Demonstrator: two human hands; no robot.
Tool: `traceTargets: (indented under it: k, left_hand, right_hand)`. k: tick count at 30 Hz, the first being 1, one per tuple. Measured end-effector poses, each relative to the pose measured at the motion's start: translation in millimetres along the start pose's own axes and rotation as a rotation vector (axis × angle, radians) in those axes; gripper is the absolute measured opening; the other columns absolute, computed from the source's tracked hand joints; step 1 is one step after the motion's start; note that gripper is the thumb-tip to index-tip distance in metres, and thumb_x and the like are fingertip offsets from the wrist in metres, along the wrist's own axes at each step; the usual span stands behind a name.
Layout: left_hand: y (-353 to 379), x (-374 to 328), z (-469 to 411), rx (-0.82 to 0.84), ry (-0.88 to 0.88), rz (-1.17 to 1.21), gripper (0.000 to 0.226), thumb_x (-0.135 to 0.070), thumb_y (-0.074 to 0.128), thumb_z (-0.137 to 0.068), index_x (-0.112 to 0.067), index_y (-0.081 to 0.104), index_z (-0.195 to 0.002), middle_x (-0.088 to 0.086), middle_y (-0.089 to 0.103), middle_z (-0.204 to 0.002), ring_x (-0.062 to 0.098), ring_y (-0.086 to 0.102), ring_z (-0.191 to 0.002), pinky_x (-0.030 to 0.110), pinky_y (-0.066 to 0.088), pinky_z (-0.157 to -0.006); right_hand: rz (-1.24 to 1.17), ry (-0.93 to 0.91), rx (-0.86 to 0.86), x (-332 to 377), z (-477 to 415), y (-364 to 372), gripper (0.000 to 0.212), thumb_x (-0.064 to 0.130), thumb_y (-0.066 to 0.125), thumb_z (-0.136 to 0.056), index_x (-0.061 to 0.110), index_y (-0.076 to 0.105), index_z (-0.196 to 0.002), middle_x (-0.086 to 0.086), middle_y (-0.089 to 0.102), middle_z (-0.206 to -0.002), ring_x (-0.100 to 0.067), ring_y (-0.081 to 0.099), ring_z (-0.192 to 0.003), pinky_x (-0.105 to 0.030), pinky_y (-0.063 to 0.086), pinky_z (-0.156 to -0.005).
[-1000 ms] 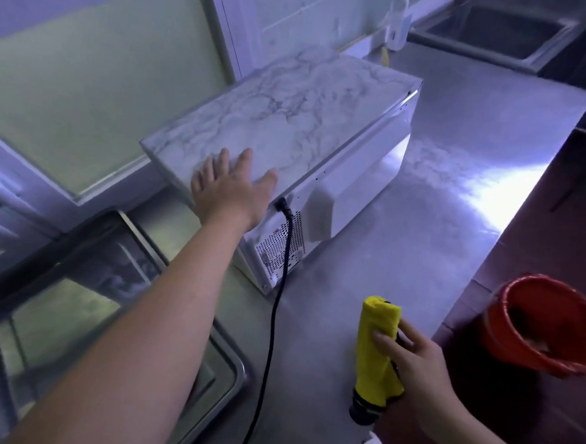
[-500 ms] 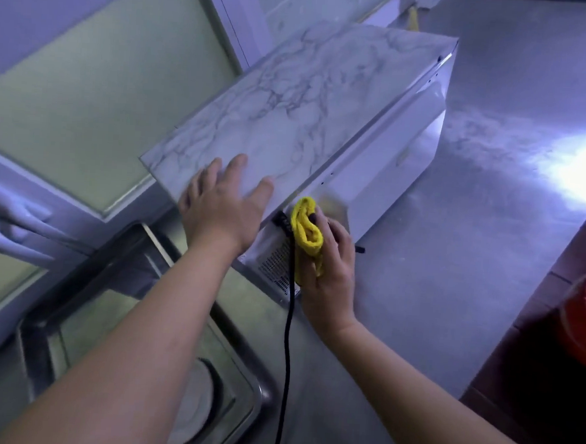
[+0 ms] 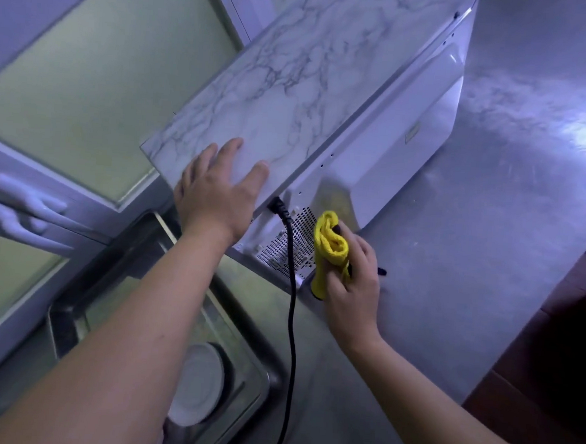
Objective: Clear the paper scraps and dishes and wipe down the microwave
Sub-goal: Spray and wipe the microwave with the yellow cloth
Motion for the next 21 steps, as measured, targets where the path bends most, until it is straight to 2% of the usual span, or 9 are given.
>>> traceTargets:
  k: [2, 5, 7, 9, 11, 14, 18, 20, 21]
  left_hand:
    - [0, 0, 0, 0.001, -0.001, 0.011, 0.060, -0.069, 0.040, -0.088, -0.049, 0.037, -0.145, -0.008, 0.026, -0.161, 0.020, 0.020, -0.147, 0.048, 0.016, -0.120]
    - [-1, 0, 1, -0.011, -0.007, 0.013, 0.059, -0.068, 0.043, -0.089, -0.048, 0.038, -0.145, -0.008, 0.027, -0.160, 0.019, 0.020, -0.147, 0.046, 0.015, -0.120]
    - [-2, 0, 0, -0.012, -0.005, 0.019, 0.058, -0.067, 0.044, -0.090, -0.047, 0.039, -0.145, -0.007, 0.028, -0.160, 0.019, 0.020, -0.147, 0.046, 0.015, -0.121]
    - [-1, -1, 2, -0.009, 0.006, 0.021, 0.059, -0.067, 0.043, -0.089, -0.047, 0.040, -0.144, -0.007, 0.029, -0.160, 0.018, 0.020, -0.147, 0.046, 0.015, -0.120]
    - [-2, -1, 1, -0.013, 0.010, 0.036, 0.060, -0.068, 0.041, -0.087, -0.047, 0.040, -0.143, -0.008, 0.029, -0.159, 0.018, 0.021, -0.147, 0.047, 0.016, -0.120]
    - [-2, 0, -1, -0.015, -0.002, 0.052, 0.060, -0.068, 0.042, -0.086, -0.048, 0.042, -0.142, -0.008, 0.030, -0.159, 0.017, 0.022, -0.147, 0.048, 0.016, -0.120]
    - [-2, 0, 0, -0.013, 0.001, 0.036, 0.061, -0.068, 0.042, -0.085, -0.047, 0.042, -0.143, -0.007, 0.031, -0.159, 0.019, 0.023, -0.146, 0.048, 0.017, -0.120]
    - [-1, -1, 0, -0.008, -0.003, 0.047, 0.063, -0.069, 0.042, -0.084, -0.047, 0.042, -0.142, -0.007, 0.031, -0.158, 0.019, 0.023, -0.146, 0.049, 0.017, -0.120]
    - [-2, -1, 0, -0.009, -0.007, 0.053, 0.063, -0.069, 0.041, -0.083, -0.047, 0.043, -0.142, -0.007, 0.032, -0.158, 0.019, 0.023, -0.146, 0.049, 0.018, -0.120]
  right_hand:
    - [-0.041, -0.163, -0.067, 36, -7, 1, 0.063, -0.004, 0.060, -0.083, 0.025, 0.056, -0.139, -0.001, 0.052, -0.128, 0.000, 0.051, -0.119, -0.012, 0.037, -0.100]
    - [0.005, -0.378, -0.082, 68, -19, 18, 0.052, -0.003, 0.061, -0.087, 0.012, 0.060, -0.136, -0.013, 0.053, -0.127, -0.025, 0.054, -0.120, -0.039, 0.045, -0.103]
    - [0.047, -0.453, -0.077, 61, -21, 27, 0.051, -0.007, 0.056, -0.087, 0.007, 0.059, -0.136, -0.020, 0.052, -0.128, -0.036, 0.053, -0.120, -0.053, 0.046, -0.099]
    - [0.098, -0.459, -0.070, 36, -19, 28, 0.055, -0.010, 0.051, -0.085, 0.008, 0.058, -0.137, -0.022, 0.050, -0.130, -0.040, 0.052, -0.122, -0.056, 0.045, -0.098]
    - [0.168, -0.390, -0.070, 1, -17, 25, 0.057, -0.008, 0.049, -0.083, 0.009, 0.061, -0.136, -0.022, 0.050, -0.131, -0.040, 0.052, -0.122, -0.055, 0.045, -0.099]
    - [0.292, -0.115, -0.035, -61, -13, 14, 0.058, -0.012, 0.061, -0.081, 0.009, 0.062, -0.135, -0.021, 0.054, -0.131, -0.039, 0.055, -0.118, -0.052, 0.046, -0.100]
    - [0.320, 0.079, 0.096, -85, -15, 8, 0.053, 0.015, 0.061, -0.083, 0.022, 0.062, -0.135, -0.007, 0.058, -0.123, -0.021, 0.057, -0.103, -0.031, 0.044, -0.087]
    - [0.309, 0.234, 0.222, -96, -17, 9, 0.043, 0.026, 0.053, -0.079, 0.030, 0.068, -0.119, 0.001, 0.062, -0.107, -0.018, 0.056, -0.093, -0.030, 0.043, -0.080]
    - [0.333, 0.329, 0.309, -104, -14, 10, 0.029, 0.027, 0.053, -0.079, 0.032, 0.068, -0.104, 0.002, 0.065, -0.097, -0.021, 0.060, -0.091, -0.031, 0.045, -0.076]
Point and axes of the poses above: each hand's wrist, its own z-axis away from the middle knuckle, its own y-axis out of the palm, x = y × z, the point moved 10 cm from there along -z, towards the middle knuckle
